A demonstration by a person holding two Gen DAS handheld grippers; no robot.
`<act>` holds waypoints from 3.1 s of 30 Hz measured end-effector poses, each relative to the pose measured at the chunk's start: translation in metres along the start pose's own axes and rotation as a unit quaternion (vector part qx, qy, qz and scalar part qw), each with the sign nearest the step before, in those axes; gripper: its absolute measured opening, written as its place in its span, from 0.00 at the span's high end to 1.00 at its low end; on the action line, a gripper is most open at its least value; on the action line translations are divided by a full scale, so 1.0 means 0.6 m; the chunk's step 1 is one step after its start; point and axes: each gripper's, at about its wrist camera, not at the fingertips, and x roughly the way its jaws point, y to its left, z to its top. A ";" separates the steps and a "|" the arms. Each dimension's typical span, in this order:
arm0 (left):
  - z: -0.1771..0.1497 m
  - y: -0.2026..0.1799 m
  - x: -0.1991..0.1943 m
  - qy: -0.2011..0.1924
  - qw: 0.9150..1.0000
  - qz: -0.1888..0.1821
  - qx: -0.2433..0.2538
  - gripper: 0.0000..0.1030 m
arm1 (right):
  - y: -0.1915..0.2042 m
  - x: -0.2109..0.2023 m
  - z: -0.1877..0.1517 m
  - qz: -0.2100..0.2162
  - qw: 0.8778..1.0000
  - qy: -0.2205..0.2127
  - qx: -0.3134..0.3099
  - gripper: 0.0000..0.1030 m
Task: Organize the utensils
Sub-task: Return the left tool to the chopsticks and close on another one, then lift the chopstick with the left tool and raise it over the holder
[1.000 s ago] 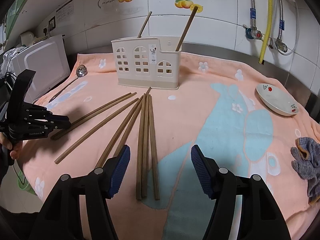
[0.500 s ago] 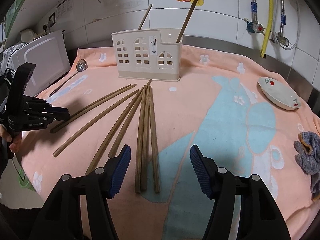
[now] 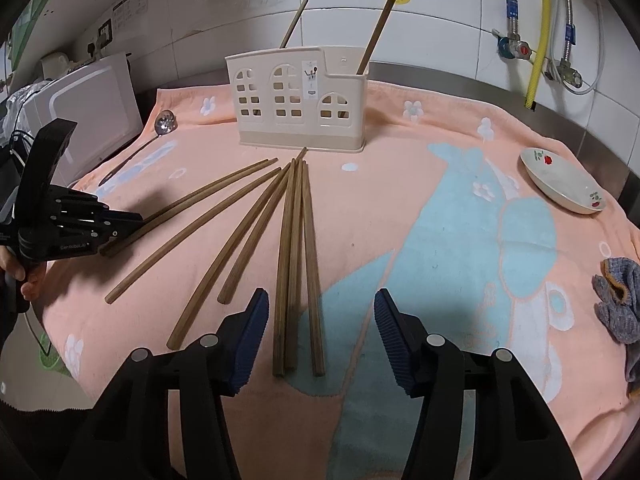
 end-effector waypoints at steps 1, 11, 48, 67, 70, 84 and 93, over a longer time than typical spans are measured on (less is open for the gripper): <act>0.000 0.003 0.000 0.000 1.000 -0.003 -0.007 0.88 | -0.001 0.001 -0.001 0.000 1.000 0.000 0.000 0.51; -0.007 0.003 -0.004 -0.007 1.000 0.003 -0.019 0.89 | -0.006 0.018 -0.006 0.008 1.000 0.014 0.011 0.71; 0.000 0.003 -0.040 -0.045 0.998 0.005 -0.045 0.93 | 0.008 -0.034 0.040 -0.012 0.998 -0.054 -0.018 0.93; 0.080 -0.001 -0.135 -0.144 0.989 0.005 -0.038 0.94 | 0.026 -0.093 0.185 0.023 0.988 -0.148 -0.039 0.94; 0.089 -0.003 -0.141 -0.149 0.988 0.007 -0.034 0.94 | 0.028 -0.094 0.196 0.024 0.987 -0.153 -0.042 0.94; 0.200 0.008 -0.182 -0.167 0.986 0.016 -0.004 0.95 | 0.002 -0.134 0.330 0.044 0.983 -0.171 -0.058 0.94; 0.317 0.009 -0.261 -0.223 0.974 0.036 0.019 0.95 | -0.037 -0.158 0.422 0.049 0.983 -0.171 -0.051 0.94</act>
